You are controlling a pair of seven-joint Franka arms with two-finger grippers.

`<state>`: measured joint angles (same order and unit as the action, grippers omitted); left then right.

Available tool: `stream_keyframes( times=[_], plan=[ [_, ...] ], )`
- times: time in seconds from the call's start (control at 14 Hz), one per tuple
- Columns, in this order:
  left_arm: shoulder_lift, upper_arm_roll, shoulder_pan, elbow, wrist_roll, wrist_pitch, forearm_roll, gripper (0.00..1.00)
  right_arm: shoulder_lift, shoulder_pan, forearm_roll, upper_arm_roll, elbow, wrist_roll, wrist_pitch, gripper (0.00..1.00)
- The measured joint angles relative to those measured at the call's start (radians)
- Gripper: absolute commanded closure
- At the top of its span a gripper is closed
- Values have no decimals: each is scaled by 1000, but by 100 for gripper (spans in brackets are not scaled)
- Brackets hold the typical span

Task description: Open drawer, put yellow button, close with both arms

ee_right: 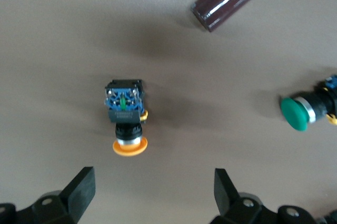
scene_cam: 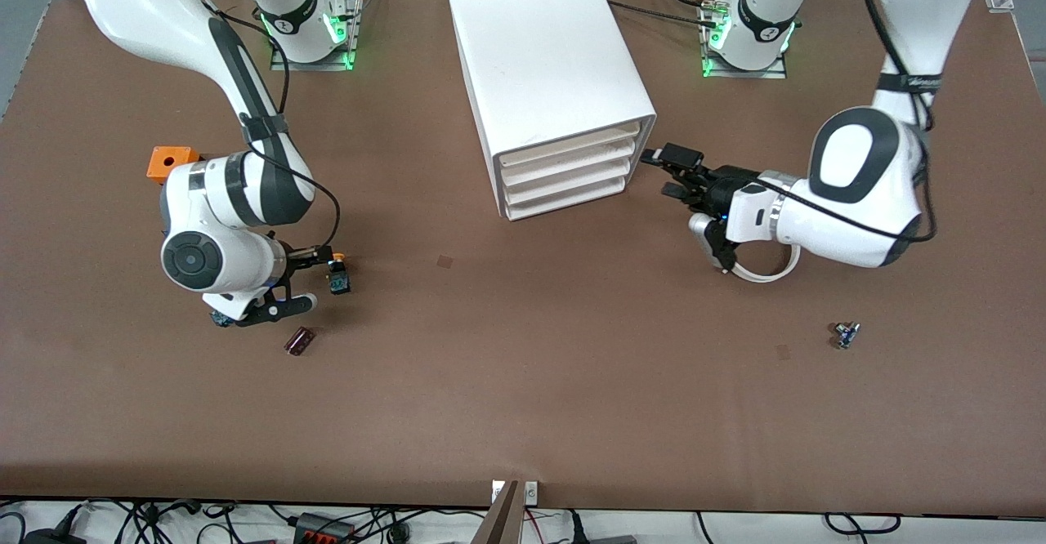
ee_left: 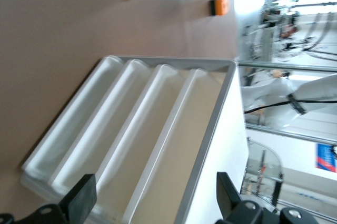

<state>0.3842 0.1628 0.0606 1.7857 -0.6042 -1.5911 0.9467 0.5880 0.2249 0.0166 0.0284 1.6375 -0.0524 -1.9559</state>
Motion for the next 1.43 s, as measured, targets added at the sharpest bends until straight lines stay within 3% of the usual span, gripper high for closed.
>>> stream_keyframes(
  times=[0.21, 0.29, 0.5, 0.64, 0.86, 1.07, 1.14, 1.36, 1.43],
  plan=[
    [7, 9, 4, 148, -192, -44, 145, 8, 46, 16, 0, 0, 0, 0, -56, 0],
    [10, 10, 4, 178, -232, -49, 162, 14, 64, 25, 0, 0, 0, 1, -73, 0],
    [28, 13, 3, 209, -287, -53, 197, 36, 107, 39, 0, -2, -1, 3, -104, 0],
    [34, 33, 3, 232, -289, -52, 223, 39, 116, 40, -3, -5, -1, 3, -107, 0],
    [34, 54, 7, 260, -292, -53, 232, 42, 118, 40, -5, -11, -1, 3, -106, 20],
    [34, 58, 25, 269, -292, -53, 232, 58, 126, 40, -5, -12, -1, 3, -107, 34],
    [35, 58, 27, 270, -292, -56, 235, 66, 128, 40, -5, -13, -1, 3, -107, 44],
    [40, 58, 31, 274, -292, -57, 235, 88, 128, 40, -5, -13, -2, 3, -107, 88],
    [44, 59, 34, 275, -293, -57, 235, 94, 128, 40, -6, -13, -3, 3, -107, 94]
  ],
)
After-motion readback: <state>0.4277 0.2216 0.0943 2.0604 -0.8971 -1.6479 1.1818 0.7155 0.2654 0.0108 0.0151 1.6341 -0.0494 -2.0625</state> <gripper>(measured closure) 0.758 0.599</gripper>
